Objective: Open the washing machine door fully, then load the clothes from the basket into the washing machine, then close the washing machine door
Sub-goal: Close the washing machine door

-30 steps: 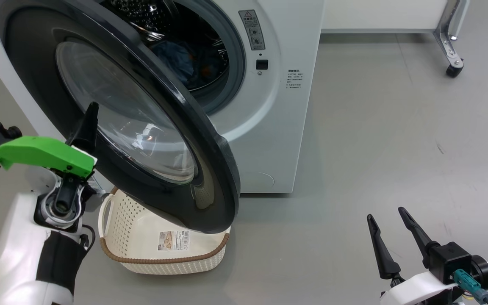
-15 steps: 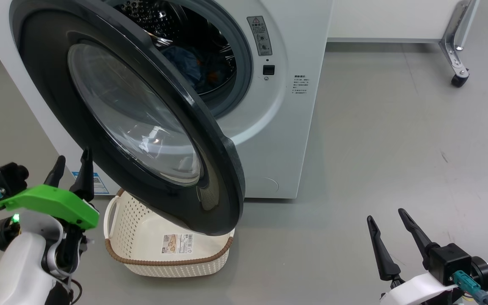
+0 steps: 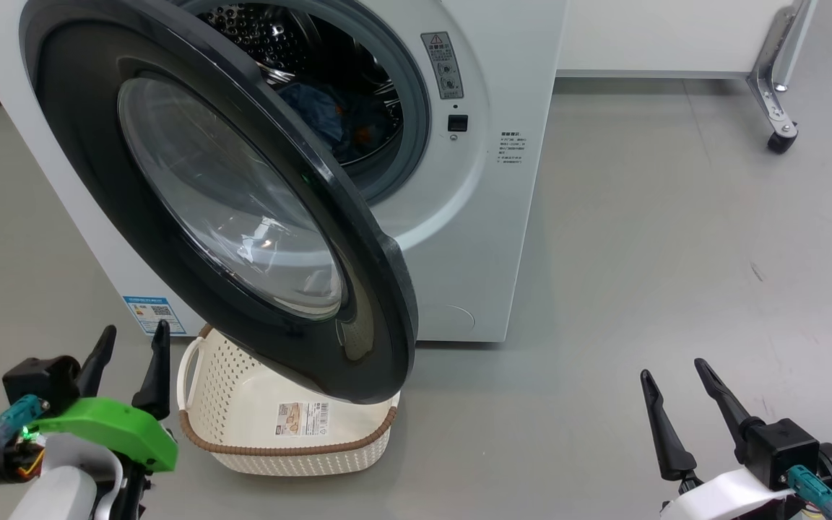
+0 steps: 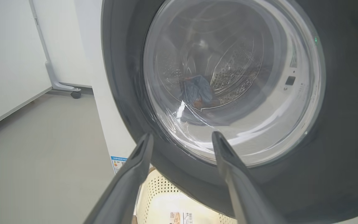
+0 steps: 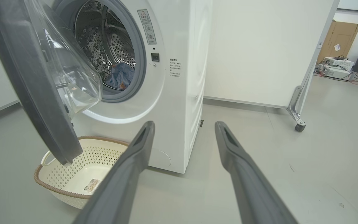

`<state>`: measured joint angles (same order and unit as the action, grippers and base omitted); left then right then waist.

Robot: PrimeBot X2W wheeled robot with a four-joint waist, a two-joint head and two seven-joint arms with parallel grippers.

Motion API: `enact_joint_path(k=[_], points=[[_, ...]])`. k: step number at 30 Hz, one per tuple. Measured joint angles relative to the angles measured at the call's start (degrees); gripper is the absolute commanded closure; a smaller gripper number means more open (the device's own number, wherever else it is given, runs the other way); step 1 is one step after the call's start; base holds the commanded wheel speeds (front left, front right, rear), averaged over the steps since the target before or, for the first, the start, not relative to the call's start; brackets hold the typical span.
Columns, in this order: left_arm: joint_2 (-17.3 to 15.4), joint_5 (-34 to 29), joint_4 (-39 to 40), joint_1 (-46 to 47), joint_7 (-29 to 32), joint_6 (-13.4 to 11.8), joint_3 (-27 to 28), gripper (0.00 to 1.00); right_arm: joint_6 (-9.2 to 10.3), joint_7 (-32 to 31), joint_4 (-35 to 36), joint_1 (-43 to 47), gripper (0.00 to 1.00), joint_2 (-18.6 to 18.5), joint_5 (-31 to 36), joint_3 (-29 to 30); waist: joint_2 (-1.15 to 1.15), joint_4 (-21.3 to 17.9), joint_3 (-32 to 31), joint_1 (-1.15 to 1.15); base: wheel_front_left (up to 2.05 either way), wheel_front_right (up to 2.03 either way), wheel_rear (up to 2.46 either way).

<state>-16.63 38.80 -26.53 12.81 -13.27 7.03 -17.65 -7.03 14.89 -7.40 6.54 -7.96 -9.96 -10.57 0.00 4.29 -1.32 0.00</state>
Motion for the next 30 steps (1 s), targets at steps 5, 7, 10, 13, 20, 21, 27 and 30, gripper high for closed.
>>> enact_joint_path(k=[5,7,10,13,20,21,27,30], points=[[0.9,-1.0,0.7,-2.6,-0.6,-0.6,0.1,0.00,0.00,0.0,0.2,0.2,0.00,0.0,0.1,0.5,0.00,0.0,0.0,0.00,0.00,0.00,0.00],[1.2,-1.6,1.2,-3.4,-0.7,-1.5,0.4,0.00,0.00,0.0,0.4,0.3,0.00,-0.1,0.3,1.0,0.00,0.0,-0.1,0.00,0.00,0.00,0.00],[1.6,-2.0,1.8,-4.6,-1.0,-1.8,0.7,0.00,0.00,0.0,0.7,0.7,0.00,-0.3,0.4,1.9,0.00,0.0,-0.2,0.00,0.00,0.00,0.00],[1.9,-2.6,2.5,-5.9,-1.0,-2.2,0.9,0.00,0.00,0.0,0.7,1.1,0.00,-0.5,0.4,2.6,0.00,0.1,-0.3,0.00,0.00,0.00,0.00],[2.0,-6.2,5.4,-7.1,-1.0,-3.0,1.7,0.00,0.00,0.0,0.8,1.1,0.00,-0.5,0.5,2.9,0.00,0.0,-0.5,0.00,0.00,0.00,0.00],[2.0,-6.7,5.9,-7.3,-1.0,-3.2,2.0,0.00,0.00,0.0,0.8,1.1,0.00,-0.5,0.5,2.9,0.00,0.0,-0.6,0.00,0.00,0.00,0.00],[2.9,-8.6,7.6,-10.1,-1.0,-3.5,3.2,0.00,0.00,0.0,0.7,1.4,0.06,0.1,1.0,3.6,0.00,-0.4,-0.8,0.00,0.00,0.00,0.00],[3.1,-9.0,8.5,-11.4,-1.0,-3.5,4.0,0.00,0.00,0.0,0.7,1.7,0.02,0.4,1.1,3.8,0.00,-0.7,-0.9,0.00,0.00,0.00,0.00]])
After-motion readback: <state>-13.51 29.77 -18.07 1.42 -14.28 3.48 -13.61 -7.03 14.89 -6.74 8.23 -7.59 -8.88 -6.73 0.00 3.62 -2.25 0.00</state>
